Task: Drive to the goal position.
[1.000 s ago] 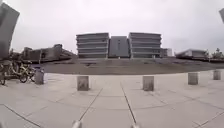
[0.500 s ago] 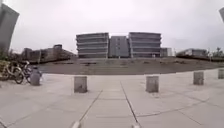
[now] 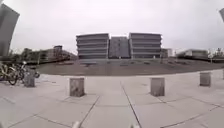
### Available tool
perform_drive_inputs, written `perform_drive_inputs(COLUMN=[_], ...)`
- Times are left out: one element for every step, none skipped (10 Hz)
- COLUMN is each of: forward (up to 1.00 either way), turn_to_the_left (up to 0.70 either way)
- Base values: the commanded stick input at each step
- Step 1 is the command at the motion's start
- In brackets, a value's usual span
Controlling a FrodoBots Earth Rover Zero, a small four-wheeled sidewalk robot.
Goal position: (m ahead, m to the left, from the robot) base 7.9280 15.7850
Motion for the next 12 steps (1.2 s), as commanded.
perform_drive_inputs(forward=[0.70,0.70,0.70,0.70,0.70,0.70,0.70,0.70,0.70,0.70,0.70,0.70], turn_to_the_left=[0.00,0.00,0.00,0.00,0.00,0.00,0.00,0.00,0.00,0.00,0.00,0.00])
